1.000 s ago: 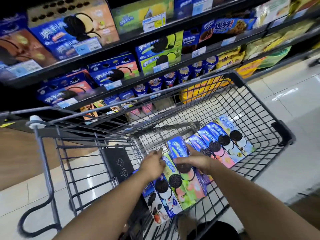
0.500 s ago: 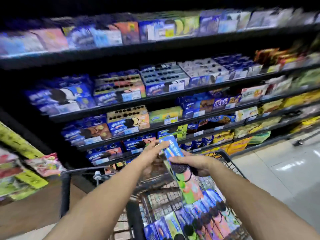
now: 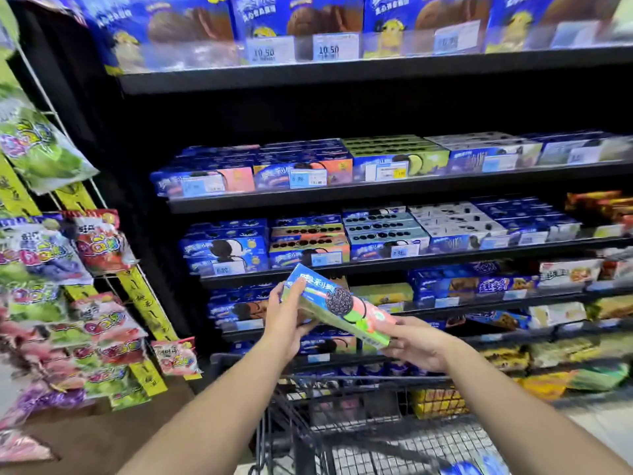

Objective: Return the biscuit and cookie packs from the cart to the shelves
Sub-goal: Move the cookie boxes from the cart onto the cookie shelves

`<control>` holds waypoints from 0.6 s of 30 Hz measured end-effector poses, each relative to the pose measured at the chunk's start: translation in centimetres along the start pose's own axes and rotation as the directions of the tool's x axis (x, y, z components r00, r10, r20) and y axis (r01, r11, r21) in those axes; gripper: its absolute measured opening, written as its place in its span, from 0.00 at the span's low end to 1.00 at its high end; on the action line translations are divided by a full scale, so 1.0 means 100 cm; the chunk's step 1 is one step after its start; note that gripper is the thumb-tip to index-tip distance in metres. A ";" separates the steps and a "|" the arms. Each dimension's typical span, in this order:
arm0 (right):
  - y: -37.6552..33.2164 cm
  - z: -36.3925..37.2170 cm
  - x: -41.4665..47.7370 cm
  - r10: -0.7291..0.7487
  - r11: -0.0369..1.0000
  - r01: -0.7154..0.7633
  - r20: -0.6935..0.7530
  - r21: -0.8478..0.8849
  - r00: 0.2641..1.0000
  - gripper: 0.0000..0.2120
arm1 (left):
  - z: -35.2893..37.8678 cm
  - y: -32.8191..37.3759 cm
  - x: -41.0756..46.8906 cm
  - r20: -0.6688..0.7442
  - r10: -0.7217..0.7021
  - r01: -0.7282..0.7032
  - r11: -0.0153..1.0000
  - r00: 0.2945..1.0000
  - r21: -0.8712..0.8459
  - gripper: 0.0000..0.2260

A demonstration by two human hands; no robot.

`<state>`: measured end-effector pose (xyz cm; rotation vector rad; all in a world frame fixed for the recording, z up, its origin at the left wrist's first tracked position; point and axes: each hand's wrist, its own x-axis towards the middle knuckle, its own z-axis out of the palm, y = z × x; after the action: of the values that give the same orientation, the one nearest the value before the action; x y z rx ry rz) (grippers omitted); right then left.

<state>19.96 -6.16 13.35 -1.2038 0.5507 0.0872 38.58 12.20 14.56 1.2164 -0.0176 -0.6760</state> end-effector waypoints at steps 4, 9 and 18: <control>-0.014 0.002 0.004 -0.053 0.989 0.036 -0.119 -0.145 0.991 0.42 | -0.007 0.017 0.000 0.102 0.114 -0.127 0.982 0.988 0.138 0.23; -0.026 0.001 0.006 -0.180 0.960 0.127 -0.201 -0.248 0.963 0.61 | -0.020 0.045 0.012 0.246 0.106 -0.223 0.827 0.963 0.516 0.34; -0.055 0.022 0.025 -0.367 0.870 0.234 -0.252 -0.435 0.895 0.54 | -0.045 0.062 0.045 0.366 0.194 -0.409 0.548 0.910 0.730 0.32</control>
<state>24.83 -6.74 17.47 -1.7079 0.6433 -0.2944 46.74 15.00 16.75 1.9300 -0.8208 -0.4970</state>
